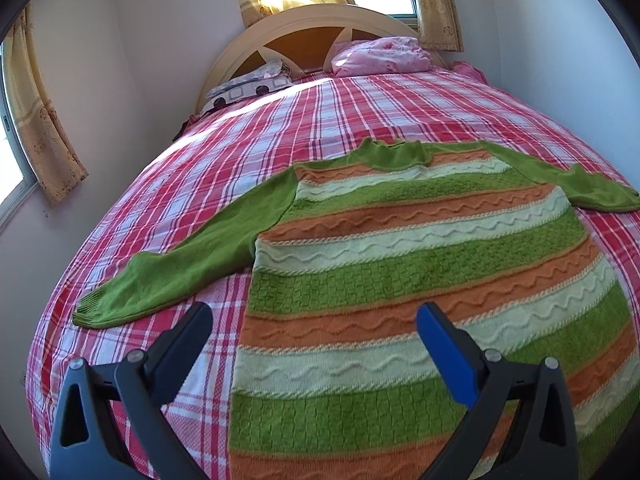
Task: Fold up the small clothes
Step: 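Move the right gripper down to the ribbed cuff of the nearest sleeve, then close the right gripper on the green sleeve cuff and lift it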
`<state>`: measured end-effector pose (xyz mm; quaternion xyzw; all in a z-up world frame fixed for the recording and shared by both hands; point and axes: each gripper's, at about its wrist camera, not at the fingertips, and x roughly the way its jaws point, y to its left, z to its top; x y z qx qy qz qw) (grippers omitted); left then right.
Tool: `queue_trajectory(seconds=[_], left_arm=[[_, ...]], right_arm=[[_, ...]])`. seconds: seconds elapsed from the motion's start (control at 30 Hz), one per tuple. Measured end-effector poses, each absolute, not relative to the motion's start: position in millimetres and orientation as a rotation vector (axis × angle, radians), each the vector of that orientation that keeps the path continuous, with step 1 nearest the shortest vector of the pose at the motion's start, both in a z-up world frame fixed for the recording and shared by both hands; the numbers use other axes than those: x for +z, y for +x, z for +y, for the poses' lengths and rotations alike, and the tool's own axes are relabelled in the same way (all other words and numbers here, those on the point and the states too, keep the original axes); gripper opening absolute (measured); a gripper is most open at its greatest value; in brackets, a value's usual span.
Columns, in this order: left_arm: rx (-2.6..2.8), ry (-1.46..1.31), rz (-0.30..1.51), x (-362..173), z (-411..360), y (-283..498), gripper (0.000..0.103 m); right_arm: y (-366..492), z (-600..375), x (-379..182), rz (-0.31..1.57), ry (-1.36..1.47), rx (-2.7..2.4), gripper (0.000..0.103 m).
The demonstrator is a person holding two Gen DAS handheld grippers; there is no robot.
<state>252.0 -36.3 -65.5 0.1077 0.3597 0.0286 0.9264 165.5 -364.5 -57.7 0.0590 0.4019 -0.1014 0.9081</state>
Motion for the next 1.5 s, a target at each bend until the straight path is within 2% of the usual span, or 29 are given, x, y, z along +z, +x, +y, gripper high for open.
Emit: queue_trajectory(seconds=[0.4, 0.77, 0.83, 0.9, 1.03, 1.23, 1.27, 1.3, 1.33, 1.37, 1.5], left_arm=[[0.088, 0.251, 0.75, -85.6, -49.3, 326.3, 0.103], [0.16, 0.173, 0.786, -109.2, -27.8, 373.1, 0.103], [0.162, 0.148, 0.805, -114.0, -24.9, 376.4, 0.103], [0.16, 0.132, 0.819, -116.2, -22.8, 378.1, 0.103], [0.166, 0.124, 0.804, -112.8, -18.5, 379.7, 0.103], [0.207, 0.113, 0.792, -111.3, -4.2, 386.7, 0.103], [0.211, 0.105, 0.795, -111.8, -1.3, 387.1, 0.103], [0.213, 0.098, 0.799, -112.3, 1.3, 387.1, 0.103], [0.215, 0.094, 0.801, -112.6, 3.0, 386.9, 0.103], [0.217, 0.091, 0.802, -112.5, 4.6, 386.1, 0.103], [0.215, 0.083, 0.789, -107.5, 10.7, 379.8, 0.103]], right_arm=[[215.7, -473.3, -74.3, 0.855, 0.262, -0.37, 0.102], [215.2, -578.4, -73.0, 0.79, 0.467, -0.512, 0.1], [219.8, -597.8, -77.9, 0.799, 0.516, -0.524, 0.087], [225.5, -618.8, -86.3, 0.819, 0.586, -0.539, 0.08], [234.7, -652.7, -101.4, 0.825, 0.68, -0.591, 0.073], [253.4, -676.0, -106.5, 0.804, 0.678, -0.633, 0.067], [258.0, -676.3, -107.3, 0.815, 0.657, -0.638, 0.06], [262.4, -675.5, -106.8, 0.83, 0.624, -0.646, 0.043], [265.1, -674.7, -105.6, 0.84, 0.596, -0.643, 0.019], [267.3, -674.3, -104.5, 0.843, 0.586, -0.616, 0.011], [267.7, -666.4, -93.7, 0.815, 0.569, -0.576, 0.009]])
